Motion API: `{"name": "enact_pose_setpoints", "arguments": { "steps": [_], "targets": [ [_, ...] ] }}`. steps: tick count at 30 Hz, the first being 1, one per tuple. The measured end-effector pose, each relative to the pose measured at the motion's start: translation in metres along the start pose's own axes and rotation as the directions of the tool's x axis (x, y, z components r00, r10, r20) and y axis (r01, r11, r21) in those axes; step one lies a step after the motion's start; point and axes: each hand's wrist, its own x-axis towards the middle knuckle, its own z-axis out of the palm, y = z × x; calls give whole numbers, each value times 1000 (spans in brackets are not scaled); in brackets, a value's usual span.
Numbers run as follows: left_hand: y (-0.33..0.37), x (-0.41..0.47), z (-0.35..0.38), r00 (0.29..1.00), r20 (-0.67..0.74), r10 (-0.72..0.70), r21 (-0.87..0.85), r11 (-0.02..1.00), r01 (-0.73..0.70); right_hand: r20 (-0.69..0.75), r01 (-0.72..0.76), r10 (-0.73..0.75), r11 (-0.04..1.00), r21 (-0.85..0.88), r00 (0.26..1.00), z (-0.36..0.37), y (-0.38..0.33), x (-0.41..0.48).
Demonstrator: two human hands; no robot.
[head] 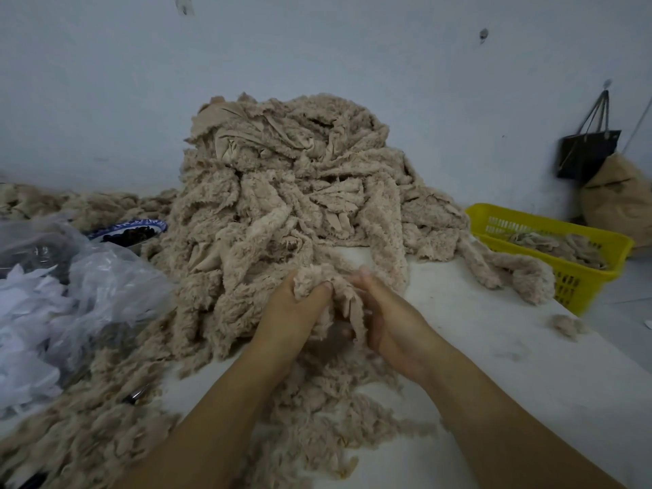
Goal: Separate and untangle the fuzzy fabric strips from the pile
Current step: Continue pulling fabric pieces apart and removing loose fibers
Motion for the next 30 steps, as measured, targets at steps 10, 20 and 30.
{"name": "enact_pose_setpoints", "arguments": {
  "steps": [10,20,30],
  "targets": [
    [10,3,-6,988,75,-134,-383,911,153,-86,58,-74,982,-180,994,-5,-1,0],
    [4,3,-2,997,43,-66,-428,901,78,48,-67,69,997,-40,997,9,4,-6],
    [15,8,-11,978,-54,-199,-613,780,125,-119,135,-140,990,-50,983,5,-11,-8]
  ]
}}
